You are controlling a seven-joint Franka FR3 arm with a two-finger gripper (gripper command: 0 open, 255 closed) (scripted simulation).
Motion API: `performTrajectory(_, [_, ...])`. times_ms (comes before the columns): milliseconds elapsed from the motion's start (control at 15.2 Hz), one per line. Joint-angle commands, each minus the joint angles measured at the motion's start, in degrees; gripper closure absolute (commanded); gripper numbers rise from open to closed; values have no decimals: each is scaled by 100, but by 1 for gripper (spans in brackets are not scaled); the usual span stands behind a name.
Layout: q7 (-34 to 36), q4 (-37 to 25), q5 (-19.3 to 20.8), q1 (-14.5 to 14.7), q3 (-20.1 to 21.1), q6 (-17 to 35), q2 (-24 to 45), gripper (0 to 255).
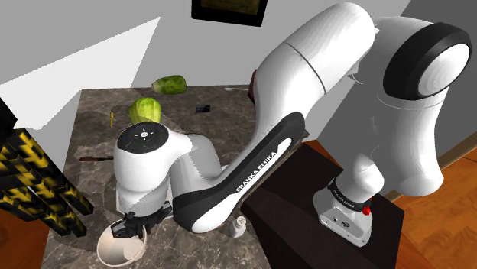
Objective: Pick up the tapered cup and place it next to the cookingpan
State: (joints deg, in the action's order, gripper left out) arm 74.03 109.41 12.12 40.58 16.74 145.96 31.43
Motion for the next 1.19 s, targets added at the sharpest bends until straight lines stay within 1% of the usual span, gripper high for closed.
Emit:
performTrajectory(0, [28,-15,47,29,-40,109,121,255])
performTrajectory(594, [41,-21,68,44,-60,159,177,255])
performTrajectory(660, [41,-21,68,44,-60,159,177,0])
performTrajectory(990, [41,-20,68,44,-60,160,177,0])
performTrajectory(1122, [-36,74,-48,-49,44,-71,-151,0])
